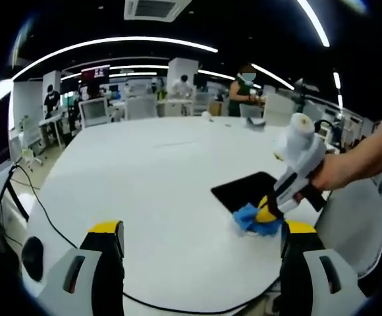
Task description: Wipe the mirror surface with the cleaning cloth until all visible marks leave the cleaned area.
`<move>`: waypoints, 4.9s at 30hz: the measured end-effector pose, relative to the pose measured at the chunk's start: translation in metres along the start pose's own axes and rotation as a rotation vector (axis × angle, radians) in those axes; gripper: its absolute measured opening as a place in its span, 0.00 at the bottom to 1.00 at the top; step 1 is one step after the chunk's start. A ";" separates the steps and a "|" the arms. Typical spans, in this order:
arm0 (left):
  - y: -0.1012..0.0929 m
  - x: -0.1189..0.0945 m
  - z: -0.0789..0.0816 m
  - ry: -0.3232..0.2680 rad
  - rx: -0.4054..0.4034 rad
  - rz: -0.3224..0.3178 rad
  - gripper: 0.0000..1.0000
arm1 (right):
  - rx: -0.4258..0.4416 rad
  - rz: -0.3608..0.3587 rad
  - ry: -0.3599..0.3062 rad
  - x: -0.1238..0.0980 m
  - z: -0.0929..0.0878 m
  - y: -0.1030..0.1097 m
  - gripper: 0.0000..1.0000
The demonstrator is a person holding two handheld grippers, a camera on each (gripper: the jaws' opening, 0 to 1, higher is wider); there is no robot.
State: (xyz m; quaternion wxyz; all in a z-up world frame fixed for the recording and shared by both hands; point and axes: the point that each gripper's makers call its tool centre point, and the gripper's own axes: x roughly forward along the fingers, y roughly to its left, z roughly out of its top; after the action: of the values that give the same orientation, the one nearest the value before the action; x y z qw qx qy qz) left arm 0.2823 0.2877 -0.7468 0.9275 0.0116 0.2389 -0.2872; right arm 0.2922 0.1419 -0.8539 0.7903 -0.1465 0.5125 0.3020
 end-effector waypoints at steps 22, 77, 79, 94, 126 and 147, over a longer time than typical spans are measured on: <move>0.009 -0.004 0.008 -0.012 -0.022 0.019 1.00 | 0.009 0.030 0.040 0.001 0.001 -0.001 0.01; 0.002 -0.011 -0.004 -0.001 -0.062 0.029 1.00 | 0.018 0.037 0.036 0.016 0.038 -0.026 0.01; 0.003 -0.010 -0.005 -0.004 -0.071 0.034 1.00 | 0.025 0.036 0.034 0.017 0.041 -0.029 0.01; -0.001 -0.008 -0.005 -0.007 -0.089 0.021 1.00 | 0.033 0.023 0.030 0.026 0.062 -0.049 0.01; -0.005 -0.008 -0.012 0.031 -0.089 0.018 0.99 | 0.003 -0.006 0.023 0.037 0.092 -0.076 0.01; -0.009 -0.003 -0.007 0.035 -0.051 0.006 0.99 | -0.002 0.012 -0.008 0.036 0.091 -0.078 0.00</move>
State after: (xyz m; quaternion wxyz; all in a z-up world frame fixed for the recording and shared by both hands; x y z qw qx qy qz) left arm 0.2723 0.2831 -0.7503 0.9240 -0.0065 0.2623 -0.2781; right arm 0.4173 0.1427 -0.8528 0.7905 -0.1427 0.5099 0.3078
